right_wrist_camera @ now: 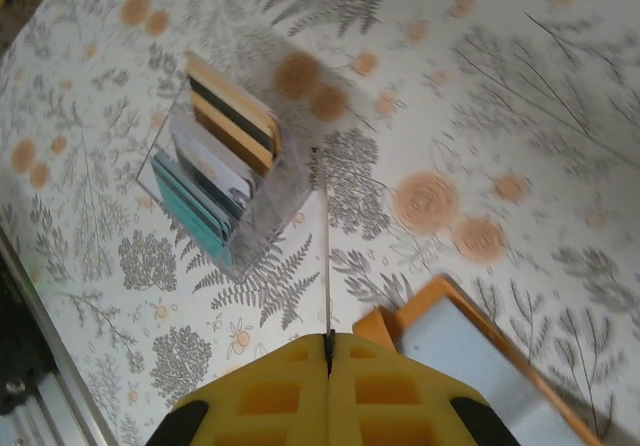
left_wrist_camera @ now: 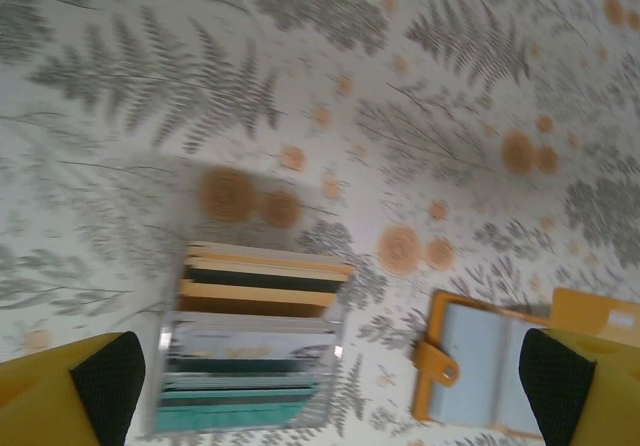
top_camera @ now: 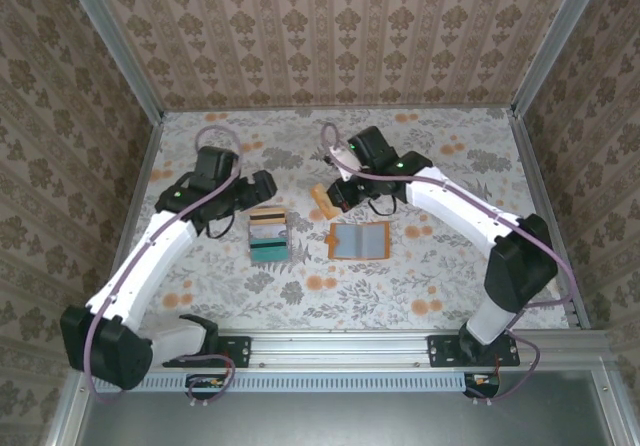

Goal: Take the credit cards out of the card holder

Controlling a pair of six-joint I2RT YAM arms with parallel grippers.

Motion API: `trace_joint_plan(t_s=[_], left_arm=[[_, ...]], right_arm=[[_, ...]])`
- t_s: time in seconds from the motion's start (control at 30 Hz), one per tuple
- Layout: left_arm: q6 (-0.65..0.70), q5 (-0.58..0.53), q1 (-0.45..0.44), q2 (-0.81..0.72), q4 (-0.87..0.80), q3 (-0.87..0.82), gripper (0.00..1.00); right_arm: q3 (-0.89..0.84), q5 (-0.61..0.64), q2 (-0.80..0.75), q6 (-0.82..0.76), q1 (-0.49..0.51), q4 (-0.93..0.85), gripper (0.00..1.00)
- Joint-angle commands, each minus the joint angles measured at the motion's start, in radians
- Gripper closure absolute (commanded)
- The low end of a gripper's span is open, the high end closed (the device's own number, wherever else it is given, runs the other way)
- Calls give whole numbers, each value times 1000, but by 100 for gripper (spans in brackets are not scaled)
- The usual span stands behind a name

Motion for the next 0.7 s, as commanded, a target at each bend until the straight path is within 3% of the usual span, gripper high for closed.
trace_joint_plan(t_s=[0.0,0.27,0.47,0.67], left_arm=[[-16,-54,45,-92,-82,-53,0],[-46,-126,129,-246,-206,-112,0],[-45,-128,180,-351,-254,-141,0],[-51,-128,202,-395,-307,-148,0]], right_arm=[[108,30,73,-163,33,-18,100],[378,68,288,-333,118,-113,100],[472,79,384,-465,175,-108,100],[557,80,470,-493,203,-123,100]])
